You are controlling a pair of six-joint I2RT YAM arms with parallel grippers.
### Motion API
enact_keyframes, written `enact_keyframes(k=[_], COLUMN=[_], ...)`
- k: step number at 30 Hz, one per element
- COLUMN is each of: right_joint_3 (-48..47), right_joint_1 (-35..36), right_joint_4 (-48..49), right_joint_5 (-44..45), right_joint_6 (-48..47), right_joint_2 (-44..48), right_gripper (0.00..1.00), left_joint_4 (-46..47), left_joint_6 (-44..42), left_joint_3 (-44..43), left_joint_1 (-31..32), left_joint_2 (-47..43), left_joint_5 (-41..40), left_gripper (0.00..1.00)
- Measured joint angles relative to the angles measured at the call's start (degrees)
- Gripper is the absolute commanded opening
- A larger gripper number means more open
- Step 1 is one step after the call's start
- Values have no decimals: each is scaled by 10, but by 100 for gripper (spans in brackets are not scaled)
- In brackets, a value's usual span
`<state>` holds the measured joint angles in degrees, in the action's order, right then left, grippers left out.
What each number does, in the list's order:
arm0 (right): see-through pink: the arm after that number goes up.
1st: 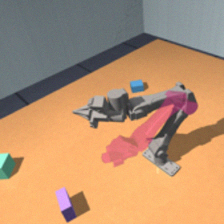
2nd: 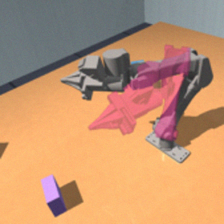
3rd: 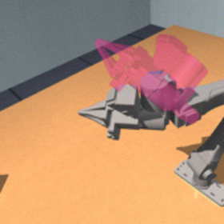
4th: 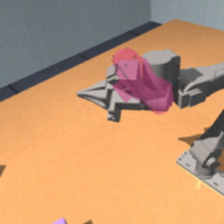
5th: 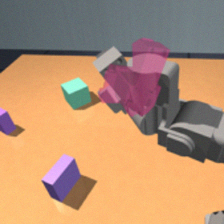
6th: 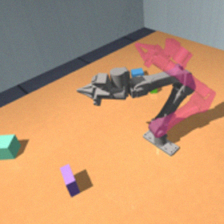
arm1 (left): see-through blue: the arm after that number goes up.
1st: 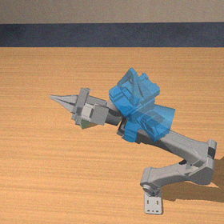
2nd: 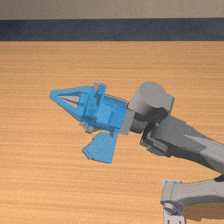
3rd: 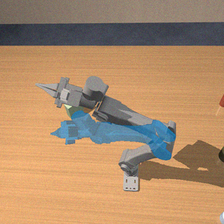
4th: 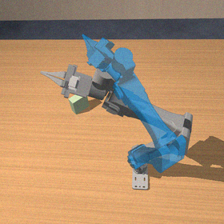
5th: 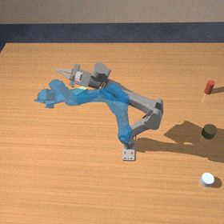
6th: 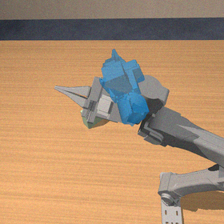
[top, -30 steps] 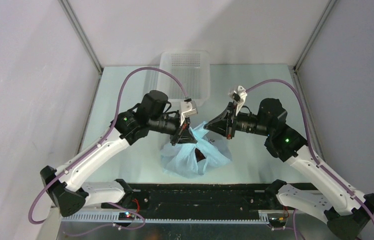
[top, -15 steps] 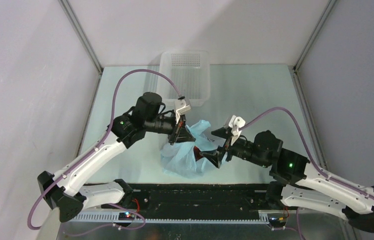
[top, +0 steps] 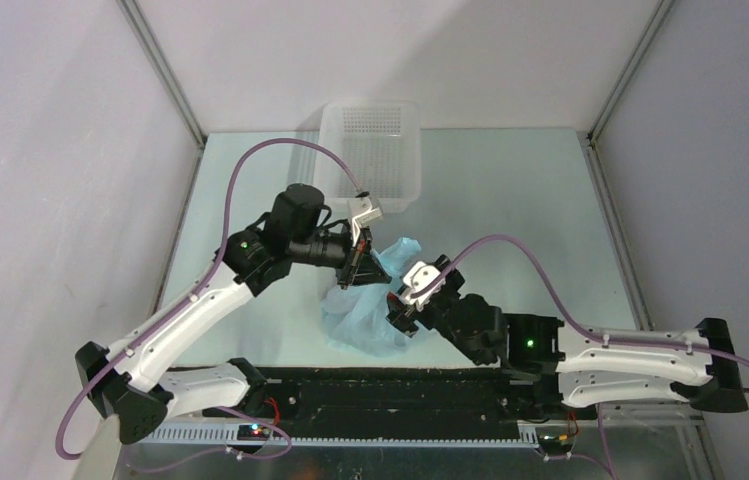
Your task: Place the fake fruits into the plastic bag and tie a complex knot
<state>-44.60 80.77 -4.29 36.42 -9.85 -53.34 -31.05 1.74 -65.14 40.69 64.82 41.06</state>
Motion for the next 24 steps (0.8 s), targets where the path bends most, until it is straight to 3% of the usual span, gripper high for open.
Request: enact_keyframes(k=[3, 7, 9, 10, 14, 16, 20, 22, 24], right_joint_3=[0, 0, 0, 0, 1, 1, 2, 2, 2], right_joint_1=[11, 15, 16, 16, 14, 10, -7, -17, -29], right_joint_4=[13, 29, 34, 37, 56, 57, 46, 34, 19], right_joint_5=[49, 102, 129, 142, 170, 167, 134, 107, 75], right_joint_6=[-23, -54, -66, -71, -73, -64, -36, -21, -5], right_joint_2=[-28, -61, -72, -75, -76, -75, -62, -50, -36], right_gripper=[89, 72, 52, 35, 6, 0, 0, 10, 38], left_joint_4=[-2, -4, -5, -5, -3, 3, 14, 20, 27], left_joint_6=[3, 4, 4, 4, 4, 5, 5, 8, 13], left_joint_3=[0, 0, 0, 0, 0, 0, 0, 0, 0], left_joint_1=[0, -2, -3, -3, -3, -3, -3, -3, -3], left_joint_2=[1, 4, 5, 5, 7, 9, 11, 11, 11], left_joint_5=[0, 0, 0, -1, -2, -1, 0, 0, -1], left_gripper=[0, 0, 0, 0, 0, 0, 0, 0, 0])
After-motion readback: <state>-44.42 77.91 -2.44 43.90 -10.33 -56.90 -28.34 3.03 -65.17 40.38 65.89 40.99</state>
